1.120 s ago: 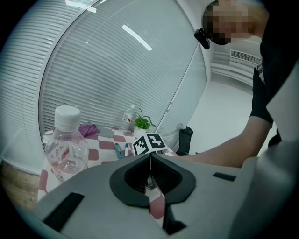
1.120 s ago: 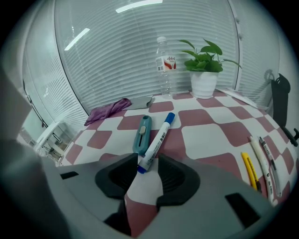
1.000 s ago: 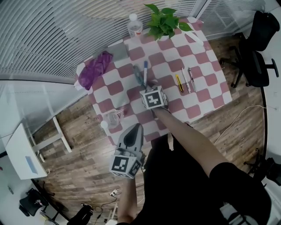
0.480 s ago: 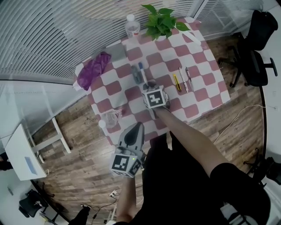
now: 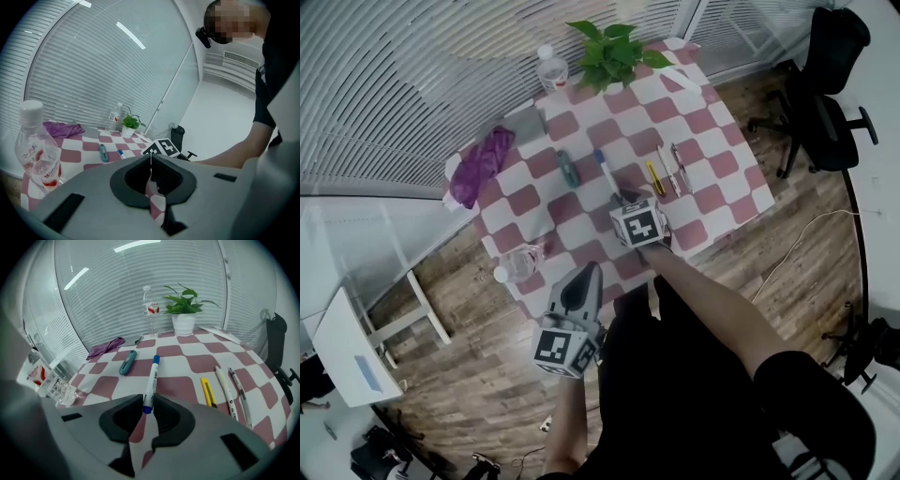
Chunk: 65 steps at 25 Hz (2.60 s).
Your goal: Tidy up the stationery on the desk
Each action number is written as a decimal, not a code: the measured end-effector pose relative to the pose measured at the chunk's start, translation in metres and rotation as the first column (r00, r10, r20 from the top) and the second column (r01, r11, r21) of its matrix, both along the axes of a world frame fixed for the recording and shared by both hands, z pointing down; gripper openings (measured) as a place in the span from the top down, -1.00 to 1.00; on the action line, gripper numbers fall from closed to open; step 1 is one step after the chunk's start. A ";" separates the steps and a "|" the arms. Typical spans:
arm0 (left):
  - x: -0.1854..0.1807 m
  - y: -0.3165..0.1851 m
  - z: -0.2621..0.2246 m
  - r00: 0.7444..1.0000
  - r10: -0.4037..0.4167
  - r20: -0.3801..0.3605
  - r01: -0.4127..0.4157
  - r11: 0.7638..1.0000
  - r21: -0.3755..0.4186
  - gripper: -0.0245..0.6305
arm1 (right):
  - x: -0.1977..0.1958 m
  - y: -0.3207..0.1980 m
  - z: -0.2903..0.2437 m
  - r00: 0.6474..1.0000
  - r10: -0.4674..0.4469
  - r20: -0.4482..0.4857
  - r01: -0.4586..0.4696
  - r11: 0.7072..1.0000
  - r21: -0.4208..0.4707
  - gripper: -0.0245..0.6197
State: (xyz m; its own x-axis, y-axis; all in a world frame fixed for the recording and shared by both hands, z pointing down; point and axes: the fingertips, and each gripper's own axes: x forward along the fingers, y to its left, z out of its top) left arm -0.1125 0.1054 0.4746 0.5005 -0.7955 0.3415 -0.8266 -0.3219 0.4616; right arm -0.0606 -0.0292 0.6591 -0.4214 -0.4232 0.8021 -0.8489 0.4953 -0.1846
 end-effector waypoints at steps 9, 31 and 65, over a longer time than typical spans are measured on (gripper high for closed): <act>0.023 -0.006 -0.003 0.998 0.056 -0.002 -0.056 0.998 0.012 0.83 | 0.050 0.016 0.000 0.999 0.004 -0.032 -0.003 1.000 0.017 0.65; 0.026 -0.002 -0.002 0.999 0.053 0.002 -0.053 0.999 0.007 0.83 | 0.087 0.019 0.010 0.996 -0.015 -0.091 0.021 0.998 0.060 0.64; -0.006 -0.104 0.056 0.975 -0.186 0.122 0.197 0.977 -0.079 0.82 | 0.113 0.003 -0.146 0.985 -0.148 0.089 0.117 0.951 0.286 0.83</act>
